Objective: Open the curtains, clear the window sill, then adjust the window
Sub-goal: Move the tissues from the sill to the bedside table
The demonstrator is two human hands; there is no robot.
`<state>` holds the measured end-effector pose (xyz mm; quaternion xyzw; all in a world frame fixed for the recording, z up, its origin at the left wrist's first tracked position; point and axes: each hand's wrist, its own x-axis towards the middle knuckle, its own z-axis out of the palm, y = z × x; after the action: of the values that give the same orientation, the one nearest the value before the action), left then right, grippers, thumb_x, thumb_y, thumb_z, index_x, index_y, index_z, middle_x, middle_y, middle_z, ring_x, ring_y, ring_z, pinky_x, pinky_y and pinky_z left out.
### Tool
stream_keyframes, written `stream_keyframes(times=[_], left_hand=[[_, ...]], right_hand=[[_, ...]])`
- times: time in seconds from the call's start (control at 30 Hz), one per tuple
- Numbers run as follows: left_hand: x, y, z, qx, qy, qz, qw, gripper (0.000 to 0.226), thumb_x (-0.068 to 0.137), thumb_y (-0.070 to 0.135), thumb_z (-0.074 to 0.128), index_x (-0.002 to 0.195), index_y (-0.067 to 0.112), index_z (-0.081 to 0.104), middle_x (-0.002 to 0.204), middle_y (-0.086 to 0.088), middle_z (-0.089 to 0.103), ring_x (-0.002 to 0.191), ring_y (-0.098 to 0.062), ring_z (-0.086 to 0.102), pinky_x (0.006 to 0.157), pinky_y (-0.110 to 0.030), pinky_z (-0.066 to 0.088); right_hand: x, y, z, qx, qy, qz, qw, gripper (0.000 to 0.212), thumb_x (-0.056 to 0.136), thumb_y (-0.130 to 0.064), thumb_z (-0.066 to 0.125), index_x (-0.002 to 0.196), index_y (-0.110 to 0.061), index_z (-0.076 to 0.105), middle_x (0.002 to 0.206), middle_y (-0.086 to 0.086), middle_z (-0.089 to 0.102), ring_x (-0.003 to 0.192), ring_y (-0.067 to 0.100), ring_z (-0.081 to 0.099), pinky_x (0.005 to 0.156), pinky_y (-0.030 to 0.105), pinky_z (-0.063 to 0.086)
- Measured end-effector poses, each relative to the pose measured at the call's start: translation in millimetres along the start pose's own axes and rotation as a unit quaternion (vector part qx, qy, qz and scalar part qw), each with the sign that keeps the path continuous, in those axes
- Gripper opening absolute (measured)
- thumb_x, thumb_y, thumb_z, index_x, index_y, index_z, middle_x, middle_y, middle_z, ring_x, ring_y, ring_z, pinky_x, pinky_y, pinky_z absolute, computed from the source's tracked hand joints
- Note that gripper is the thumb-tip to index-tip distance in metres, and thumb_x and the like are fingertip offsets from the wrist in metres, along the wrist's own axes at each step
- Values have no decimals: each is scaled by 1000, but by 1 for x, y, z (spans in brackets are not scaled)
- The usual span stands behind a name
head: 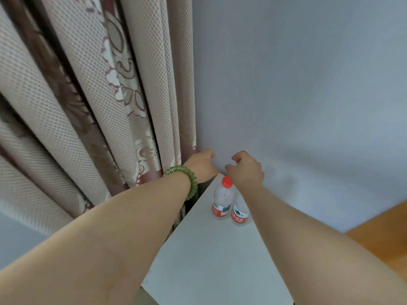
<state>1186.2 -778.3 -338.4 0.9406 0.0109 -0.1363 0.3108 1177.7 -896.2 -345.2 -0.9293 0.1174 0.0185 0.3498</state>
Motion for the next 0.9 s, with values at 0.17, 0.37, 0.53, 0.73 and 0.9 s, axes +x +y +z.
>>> stream_keyframes(times=[0.17, 0.37, 0.53, 0.73, 0.9], left_hand=[[-55, -25, -63, -8, 82, -5, 997, 16, 89, 18, 55, 103, 13, 60, 102, -6, 62, 92, -17, 61, 80, -18, 46], [-150, -74, -137, 52, 133, -26, 989, 28, 89, 25, 56, 113, 12, 62, 118, -6, 63, 113, -23, 57, 92, -26, 44], [-259, -130, -189, 77, 179, -59, 979, 29, 89, 28, 57, 113, 14, 63, 119, -7, 64, 111, -25, 58, 93, -30, 47], [-395, -207, -241, 73, 263, -124, 954, 26, 90, 26, 54, 112, 17, 63, 118, -4, 65, 103, -24, 63, 75, -25, 45], [-522, -278, -280, 71, 357, -209, 907, 23, 90, 28, 54, 108, 17, 64, 116, -6, 65, 99, -25, 63, 82, -33, 52]], right_hand=[[-44, -70, -1, 48, -72, -68, 994, 17, 84, -16, 61, 100, -12, 65, 107, 12, 67, 100, 29, 62, 80, 32, 47], [-134, -151, 18, 47, -112, -166, 979, 10, 85, -17, 56, 89, -16, 65, 105, 10, 67, 98, 27, 60, 80, 31, 47], [-236, -220, 49, 68, -141, -239, 958, 16, 85, -18, 55, 94, -13, 67, 102, 10, 69, 99, 28, 63, 74, 27, 44], [-363, -296, 94, 92, -201, -325, 919, 13, 83, -13, 50, 79, -19, 61, 98, 13, 72, 94, 32, 67, 80, 35, 53], [-480, -357, 136, 104, -270, -401, 869, 13, 83, -16, 48, 81, -16, 61, 91, 10, 69, 89, 31, 66, 76, 33, 52]])
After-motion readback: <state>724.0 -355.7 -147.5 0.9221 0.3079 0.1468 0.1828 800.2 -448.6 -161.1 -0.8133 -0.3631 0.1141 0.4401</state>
